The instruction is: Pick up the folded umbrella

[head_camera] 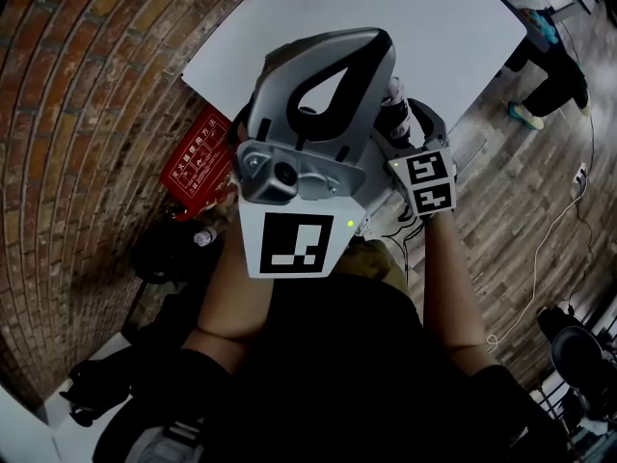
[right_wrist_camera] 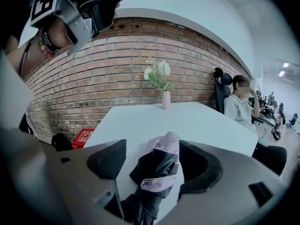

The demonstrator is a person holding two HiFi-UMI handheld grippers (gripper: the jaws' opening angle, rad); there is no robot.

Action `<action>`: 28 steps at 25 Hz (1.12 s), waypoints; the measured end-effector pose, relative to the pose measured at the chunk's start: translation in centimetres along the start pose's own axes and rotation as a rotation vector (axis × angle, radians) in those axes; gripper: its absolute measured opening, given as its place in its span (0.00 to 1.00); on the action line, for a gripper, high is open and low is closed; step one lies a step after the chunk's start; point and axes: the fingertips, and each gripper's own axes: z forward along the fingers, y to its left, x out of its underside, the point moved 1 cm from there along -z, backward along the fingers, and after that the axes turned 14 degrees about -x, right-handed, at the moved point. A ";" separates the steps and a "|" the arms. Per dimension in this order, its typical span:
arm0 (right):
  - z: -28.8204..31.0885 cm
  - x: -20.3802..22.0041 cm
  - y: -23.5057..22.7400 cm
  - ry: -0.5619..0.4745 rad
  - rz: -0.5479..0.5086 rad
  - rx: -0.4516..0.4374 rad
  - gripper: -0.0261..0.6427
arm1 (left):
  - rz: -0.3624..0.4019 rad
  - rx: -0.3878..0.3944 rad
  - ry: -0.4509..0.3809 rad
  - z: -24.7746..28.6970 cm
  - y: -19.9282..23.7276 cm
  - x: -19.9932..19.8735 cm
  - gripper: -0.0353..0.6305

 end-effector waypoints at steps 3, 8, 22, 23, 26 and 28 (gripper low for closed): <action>0.4 0.4 0.0 0.002 0.031 0.003 0.56 | -0.026 -0.014 0.011 0.0 0.3 0.4 0.07; 1.0 1.7 -0.4 0.025 0.087 0.009 0.60 | -0.020 -0.020 0.022 -0.1 0.2 1.0 0.07; 3.5 5.4 -1.9 0.138 0.223 0.011 0.66 | -0.012 -0.051 0.067 -0.4 0.8 2.7 0.07; 3.6 5.7 -2.0 0.152 0.230 0.009 0.66 | -0.008 -0.049 0.068 -0.4 0.8 2.8 0.07; 4.1 6.2 -2.1 0.174 0.251 0.006 0.66 | -0.006 -0.051 0.075 -0.5 1.0 3.1 0.07; 4.4 6.6 -2.2 0.190 0.263 0.003 0.66 | -0.003 -0.064 0.081 -0.6 1.3 3.3 0.07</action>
